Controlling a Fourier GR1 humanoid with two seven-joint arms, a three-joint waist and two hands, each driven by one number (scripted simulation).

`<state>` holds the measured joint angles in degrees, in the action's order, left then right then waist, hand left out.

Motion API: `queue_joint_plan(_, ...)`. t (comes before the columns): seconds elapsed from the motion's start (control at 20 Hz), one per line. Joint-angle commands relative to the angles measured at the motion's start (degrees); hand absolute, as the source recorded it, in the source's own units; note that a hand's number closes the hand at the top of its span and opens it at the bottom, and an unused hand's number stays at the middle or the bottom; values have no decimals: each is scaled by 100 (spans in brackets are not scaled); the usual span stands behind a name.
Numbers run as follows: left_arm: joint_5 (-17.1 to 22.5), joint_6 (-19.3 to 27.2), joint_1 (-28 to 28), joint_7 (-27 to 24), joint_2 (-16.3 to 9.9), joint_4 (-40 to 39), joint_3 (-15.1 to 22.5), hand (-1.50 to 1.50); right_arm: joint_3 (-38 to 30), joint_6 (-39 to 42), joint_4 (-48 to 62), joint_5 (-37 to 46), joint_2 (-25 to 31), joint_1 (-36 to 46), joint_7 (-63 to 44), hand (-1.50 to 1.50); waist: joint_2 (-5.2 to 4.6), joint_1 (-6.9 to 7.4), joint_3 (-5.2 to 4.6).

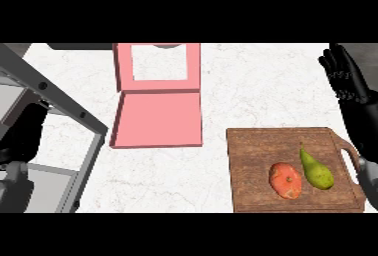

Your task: Pick the pear from the cutting board and place it in the cardboard box

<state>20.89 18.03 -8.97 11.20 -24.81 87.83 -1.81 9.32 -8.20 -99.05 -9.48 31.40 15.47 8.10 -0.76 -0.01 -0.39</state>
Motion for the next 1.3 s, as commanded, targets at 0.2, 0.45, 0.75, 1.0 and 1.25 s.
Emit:
queue_joint_plan(0.2,-550,-1055,-100,-534,-284,422,912,0,414,-13,1303,10,41,-1216,-1621,-150,-28,-386,38)
queue_joint_plan(0.45,-457,-1548,379,-707,-544,548,832,0,947,-149,1608,2019,1386,-1487,-1444,-150,-1,-632,-22)
queue_joint_plan(0.75,-588,-1810,351,-898,-380,501,1132,0,1428,-110,1087,3365,2238,-1290,-1608,-150,78,-535,4)
queue_joint_plan(1.0,-677,-1839,137,-916,-361,312,1090,0,1603,533,99,3607,2632,-1146,-2693,-150,111,-569,-8)
queue_joint_plan(1.25,-693,-1967,73,-910,-250,339,1150,0,1655,1747,-431,2812,2667,-891,-3686,-150,70,-396,-5)
